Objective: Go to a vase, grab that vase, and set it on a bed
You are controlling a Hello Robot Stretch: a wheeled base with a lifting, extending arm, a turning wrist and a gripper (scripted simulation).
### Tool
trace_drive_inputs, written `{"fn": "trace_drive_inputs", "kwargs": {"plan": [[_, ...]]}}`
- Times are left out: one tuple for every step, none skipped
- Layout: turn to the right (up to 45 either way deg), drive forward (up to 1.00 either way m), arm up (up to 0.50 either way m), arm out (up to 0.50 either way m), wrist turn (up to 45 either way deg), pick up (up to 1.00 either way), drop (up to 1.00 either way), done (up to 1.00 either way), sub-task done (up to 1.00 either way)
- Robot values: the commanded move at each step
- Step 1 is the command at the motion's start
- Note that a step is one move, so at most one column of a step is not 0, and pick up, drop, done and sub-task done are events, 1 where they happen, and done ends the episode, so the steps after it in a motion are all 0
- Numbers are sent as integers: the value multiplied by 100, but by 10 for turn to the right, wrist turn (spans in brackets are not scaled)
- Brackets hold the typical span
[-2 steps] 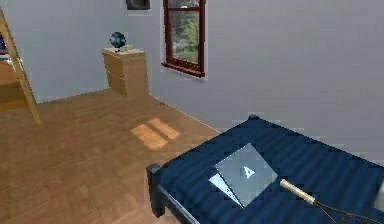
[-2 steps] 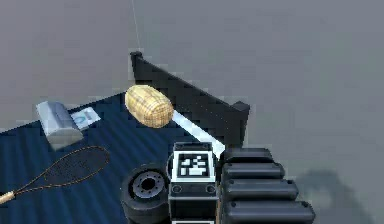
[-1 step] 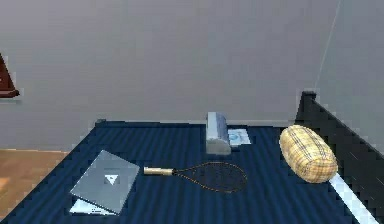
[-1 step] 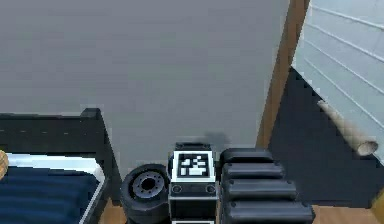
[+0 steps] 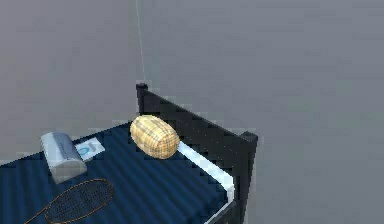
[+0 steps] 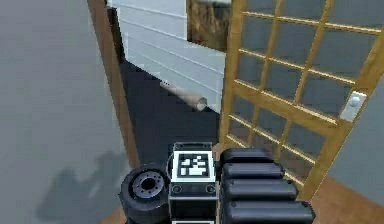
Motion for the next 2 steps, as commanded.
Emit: {"fn": "trace_drive_inputs", "kwargs": {"plan": [[30, 0, 0, 0, 0, 0, 0, 0, 0], [-450, 0, 0, 0, 0, 0, 0, 0, 0]]}}
